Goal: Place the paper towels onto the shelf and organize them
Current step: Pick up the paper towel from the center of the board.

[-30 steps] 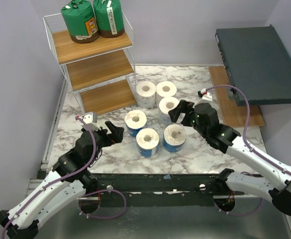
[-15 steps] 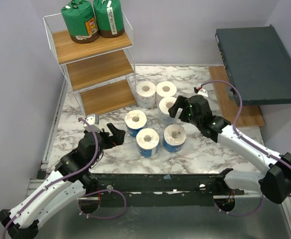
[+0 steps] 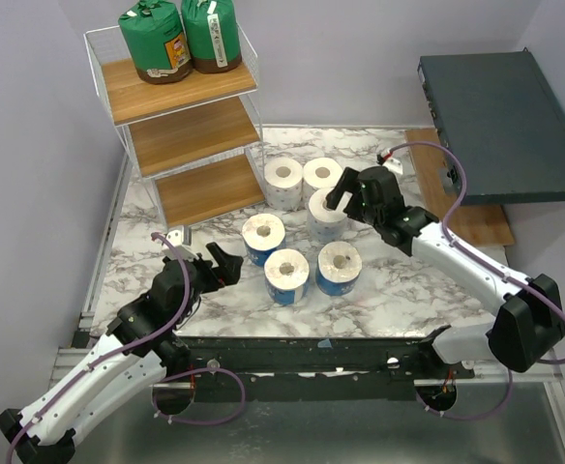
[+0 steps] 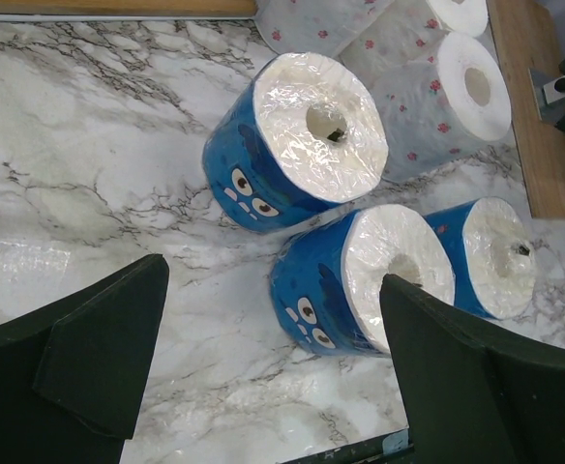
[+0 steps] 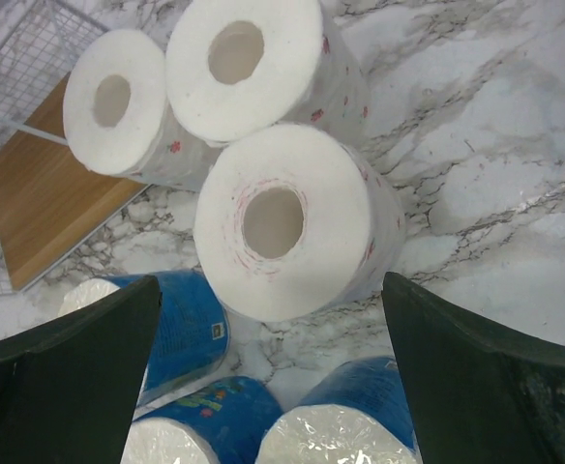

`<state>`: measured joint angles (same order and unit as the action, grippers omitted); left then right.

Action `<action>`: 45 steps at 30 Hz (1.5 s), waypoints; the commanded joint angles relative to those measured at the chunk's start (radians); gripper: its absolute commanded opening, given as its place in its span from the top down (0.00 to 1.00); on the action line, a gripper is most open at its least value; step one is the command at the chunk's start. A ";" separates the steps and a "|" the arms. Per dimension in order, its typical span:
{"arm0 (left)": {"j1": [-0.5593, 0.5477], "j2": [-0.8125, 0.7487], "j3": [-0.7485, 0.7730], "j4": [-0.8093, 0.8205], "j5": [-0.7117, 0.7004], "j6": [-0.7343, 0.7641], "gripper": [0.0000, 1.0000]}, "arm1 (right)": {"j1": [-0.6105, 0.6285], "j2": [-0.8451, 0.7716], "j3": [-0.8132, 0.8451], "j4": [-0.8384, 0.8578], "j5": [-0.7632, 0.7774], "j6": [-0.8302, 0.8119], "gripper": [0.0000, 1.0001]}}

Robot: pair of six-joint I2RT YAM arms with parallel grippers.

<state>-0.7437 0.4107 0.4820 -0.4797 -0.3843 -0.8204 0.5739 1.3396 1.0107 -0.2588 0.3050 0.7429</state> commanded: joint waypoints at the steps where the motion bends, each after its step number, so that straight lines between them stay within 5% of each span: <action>1: -0.003 0.002 0.011 0.006 0.000 0.012 0.05 | -0.004 0.035 0.045 -0.045 0.064 0.022 0.00; 11: -0.003 -0.004 0.013 -0.014 0.002 0.006 0.05 | -0.115 0.078 0.037 0.033 -0.219 -0.008 0.02; 45: -0.003 0.038 0.015 -0.015 0.021 -0.038 0.05 | -0.116 0.265 0.114 0.002 -0.173 -0.057 0.30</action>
<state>-0.7437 0.4610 0.4824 -0.4808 -0.3790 -0.8448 0.4568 1.5791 1.0893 -0.2352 0.1146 0.7036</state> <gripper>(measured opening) 0.947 0.707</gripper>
